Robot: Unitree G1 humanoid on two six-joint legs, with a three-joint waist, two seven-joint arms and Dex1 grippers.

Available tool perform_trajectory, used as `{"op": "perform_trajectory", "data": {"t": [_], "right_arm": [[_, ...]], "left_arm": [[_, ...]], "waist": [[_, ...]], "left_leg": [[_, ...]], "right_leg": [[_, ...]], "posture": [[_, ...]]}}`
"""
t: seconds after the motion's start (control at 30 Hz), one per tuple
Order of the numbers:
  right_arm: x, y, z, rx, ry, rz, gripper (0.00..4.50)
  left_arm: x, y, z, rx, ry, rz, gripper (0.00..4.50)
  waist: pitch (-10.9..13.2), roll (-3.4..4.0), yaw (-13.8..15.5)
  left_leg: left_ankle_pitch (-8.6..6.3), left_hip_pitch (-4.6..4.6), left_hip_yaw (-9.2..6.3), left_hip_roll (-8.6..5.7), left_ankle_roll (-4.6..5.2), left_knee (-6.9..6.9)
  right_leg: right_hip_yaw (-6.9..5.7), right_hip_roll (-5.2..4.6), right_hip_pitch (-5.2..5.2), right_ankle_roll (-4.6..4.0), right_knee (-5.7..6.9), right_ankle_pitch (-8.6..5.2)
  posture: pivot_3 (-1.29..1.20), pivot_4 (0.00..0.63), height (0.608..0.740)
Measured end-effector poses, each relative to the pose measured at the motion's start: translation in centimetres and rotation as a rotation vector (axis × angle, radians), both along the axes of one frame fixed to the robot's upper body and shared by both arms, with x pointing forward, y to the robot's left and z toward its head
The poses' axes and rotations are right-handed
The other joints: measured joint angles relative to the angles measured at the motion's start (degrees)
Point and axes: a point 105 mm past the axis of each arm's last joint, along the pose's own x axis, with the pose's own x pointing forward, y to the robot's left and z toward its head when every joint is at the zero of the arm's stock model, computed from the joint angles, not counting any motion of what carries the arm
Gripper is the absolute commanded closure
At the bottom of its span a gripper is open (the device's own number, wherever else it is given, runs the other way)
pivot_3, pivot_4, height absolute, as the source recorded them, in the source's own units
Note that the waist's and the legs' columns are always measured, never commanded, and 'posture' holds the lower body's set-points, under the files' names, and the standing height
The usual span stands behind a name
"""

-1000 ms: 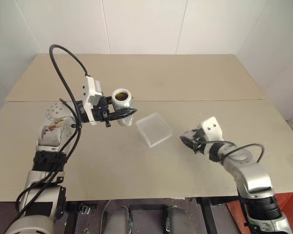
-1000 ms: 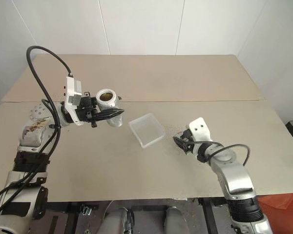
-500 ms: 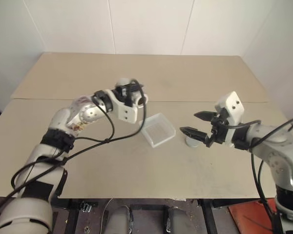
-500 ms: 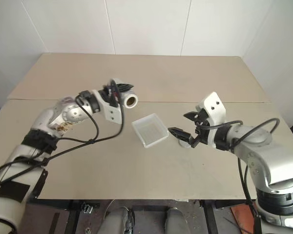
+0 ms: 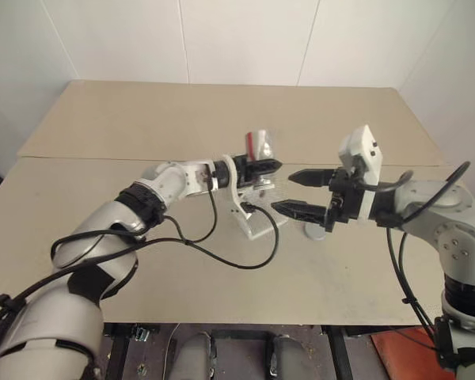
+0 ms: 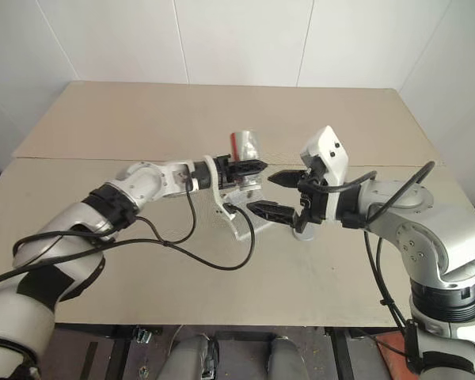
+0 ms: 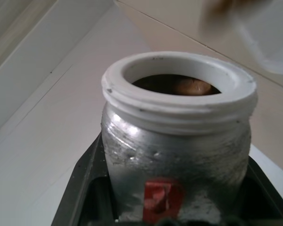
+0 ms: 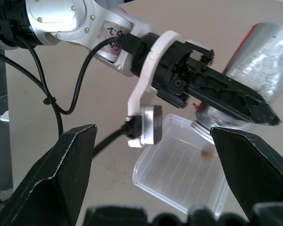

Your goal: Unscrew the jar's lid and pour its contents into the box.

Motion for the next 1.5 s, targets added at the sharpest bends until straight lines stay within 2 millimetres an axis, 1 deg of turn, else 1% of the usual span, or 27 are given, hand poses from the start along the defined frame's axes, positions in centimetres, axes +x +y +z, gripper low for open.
{"op": "perform_trajectory", "data": {"t": [0.1, 0.23, 0.33, 0.47, 0.53, 0.57, 0.6, 0.67, 0.73, 0.77, 0.87, 0.93, 1.03, 1.17, 1.23, 1.27, 1.33, 1.43, 1.5], "right_arm": [[-0.3, 0.0, -0.2, 0.011, 0.007, -0.002, 0.02], [-0.4, 0.1, -0.3, 0.016, 0.010, -0.002, 0.02], [-0.5, 0.2, -0.2, 0.021, 0.005, 0.004, 0.02], [-0.5, 0.1, -0.1, 0.021, -0.011, 0.006, 0.02], [-0.5, 0.1, -0.2, 0.020, -0.011, 0.010, 0.02], [-0.5, 0.1, -0.2, 0.020, -0.010, 0.011, 0.02], [-0.6, 0.2, -0.3, 0.019, -0.009, 0.020, 0.02], [-0.6, 0.5, -0.5, 0.015, -0.004, 0.035, 0.02], [-0.6, 0.6, -0.6, 0.011, 0.000, 0.041, 0.02], [-0.6, 0.5, -0.7, 0.010, 0.002, 0.041, 0.02], [-0.4, 0.5, -0.6, 0.011, -0.005, 0.038, 0.02], [-0.3, 0.6, -0.5, 0.011, -0.011, 0.043, 0.02], [-0.3, 0.9, -0.7, 0.009, -0.007, 0.051, 0.02], [-0.3, 1.0, -0.8, 0.012, -0.007, 0.058, 0.02], [-0.2, 1.0, -0.7, 0.013, -0.008, 0.059, 0.00], [-0.2, 1.1, -0.6, 0.015, -0.010, 0.059, 0.00], [-0.1, 1.1, -0.5, 0.016, -0.012, 0.059, 0.00], [-0.1, 1.1, -0.6, 0.017, -0.011, 0.060, 0.00], [-0.2, 1.1, -0.6, 0.017, -0.010, 0.063, 0.00]], "left_arm": [[0.2, 0.2, 0.1, 0.003, -0.005, 0.011, 2.53], [0.4, 1.1, 0.1, -0.001, 0.024, 0.033, 2.53], [0.6, 2.2, 0.6, -0.095, 0.125, 0.085, 2.53], [1.3, 5.9, 1.0, -0.381, 0.390, 0.246, 2.53], [1.2, 8.0, 1.3, -0.613, 0.562, 0.299, 2.53], [1.1, 8.6, 1.2, -0.684, 0.618, 0.314, 2.53], [0.9, 9.5, 1.3, -0.836, 0.723, 0.335, 2.53], [0.5, 10.8, 0.7, -1.043, 0.914, 0.368, 2.53], [-0.1, 11.9, 0.1, -1.203, 1.085, 0.382, 2.53], [-0.8, 12.3, -0.3, -1.287, 1.202, 0.373, 2.53], [-2.6, 12.8, -1.5, -1.461, 1.456, 0.328, 2.53], [-3.3, 12.8, -2.2, -1.527, 1.553, 0.315, 2.53], [-3.5, 13.5, -3.4, -1.667, 1.657, 0.343, 2.53], [-3.7, 14.6, -4.8, -1.757, 1.697, 0.397, 2.53], [-3.9, 14.8, -5.6, -1.770, 1.709, 0.413, 1.81], [-3.9, 15.0, -6.2, -1.775, 1.717, 0.428, 1.58], [-4.0, 15.3, -7.1, -1.782, 1.732, 0.453, 0.96], [-4.4, 15.6, -7.7, -1.777, 1.733, 0.458, 0.04], [-4.7, 16.0, -7.9, -1.761, 1.724, 0.465, 0.04]], "waist": [[0.0, 0.00, -0.1], [0.0, 0.00, -0.1], [0.0, 0.00, -0.1], [0.0, 0.01, -0.5], [0.0, 0.01, -0.5], [0.0, 0.01, -0.5], [0.0, 0.03, -0.5], [0.0, 0.03, -0.5], [0.0, 0.03, -0.4], [0.0, 0.03, -0.5], [0.0, 0.03, -0.5], [0.0, 0.03, -0.3], [0.0, 0.03, -0.2], [0.0, 0.03, -0.3], [0.0, 0.03, -0.2], [0.0, 0.03, -0.2], [0.0, 0.03, -0.2], [0.0, 0.03, -0.2], [0.0, 0.03, -0.2]], "left_leg": [[0.00, 0.00, 0.01, 0.01, 0.00, 0.00], [0.00, 0.00, 0.00, 0.01, 0.00, 0.04], [0.00, 0.00, -0.01, 0.02, 0.00, 0.07], [0.00, 0.04, -0.10, 0.07, -0.01, 0.10], [0.01, 0.07, -0.15, 0.08, -0.01, 0.12], [0.01, 0.07, -0.21, 0.10, -0.01, 0.17], [0.00, 0.09, -0.23, 0.09, 0.00, 0.16], [-0.01, 0.07, -0.27, 0.10, 0.02, 0.31], [-0.03, 0.08, -0.30, 0.10, 0.05, 0.41], [-0.04, 0.12, -0.31, 0.10, 0.07, 0.44], [-0.05, 0.32, -0.37, 0.10, 0.08, 0.46], [-0.05, 0.43, -0.43, 0.06, 0.09, 0.46], [-0.06, 0.84, -0.47, 0.04, 0.09, 0.46], [-0.04, 1.07, -0.48, 0.04, 0.06, 0.46], [-0.04, 1.08, -0.47, 0.04, 0.05, 0.44], [-0.03, 1.08, -0.46, 0.04, 0.05, 0.44], [-0.04, 1.07, -0.46, 0.04, 0.05, 0.44], [-0.04, 1.04, -0.45, 0.04, 0.05, 0.43], [-0.04, 1.04, -0.46, 0.05, 0.05, 0.42]], "right_leg": [[0.00, 0.00, -0.02, 0.00, 0.03, 0.00], [0.01, -0.01, -0.03, 0.00, 0.08, 0.00], [0.02, -0.03, -0.03, 0.00, 0.09, 0.00], [0.05, -0.03, -0.07, -0.01, 0.17, 0.00], [0.08, -0.04, -0.06, -0.01, 0.17, 0.00], [0.10, -0.05, -0.05, -0.01, 0.20, 0.00], [0.14, -0.06, -0.03, 0.00, 0.18, 0.01], [0.14, -0.07, 0.01, 0.01, 0.23, 0.01], [0.14, -0.07, 0.06, 0.04, 0.25, 0.02], [0.16, -0.06, 0.11, 0.04, 0.25, 0.03], [0.17, -0.05, 0.31, 0.05, 0.23, 0.04], [0.15, -0.05, 0.42, 0.05, 0.15, 0.04], [0.15, -0.04, 0.80, 0.04, 0.10, 0.04], [0.19, 0.00, 0.92, -0.01, 0.16, 0.07], [0.21, 0.00, 0.92, -0.02, 0.17, 0.07], [0.22, 0.00, 0.91, -0.02, 0.17, 0.07], [0.22, 0.00, 0.90, -0.03, 0.16, 0.07], [0.22, -0.01, 0.89, -0.03, 0.14, 0.07], [0.22, -0.01, 0.88, -0.03, 0.14, 0.07]], "posture": [[0.00, 0.150, 0.740], [0.00, 0.150, 0.740], [0.00, 0.150, 0.740], [0.00, 0.150, 0.740], [0.00, 0.150, 0.740], [0.00, 0.150, 0.740], [0.00, 0.150, 0.740], [0.00, 0.150, 0.740], [0.00, 0.150, 0.740], [0.00, 0.150, 0.740], [0.00, 0.150, 0.740], [0.00, 0.150, 0.740], [0.00, 0.150, 0.740], [0.00, 0.150, 0.740], [0.00, 0.150, 0.740], [0.00, 0.150, 0.740], [0.00, 0.150, 0.740], [0.00, 0.150, 0.740], [0.00, 0.150, 0.740]]}}
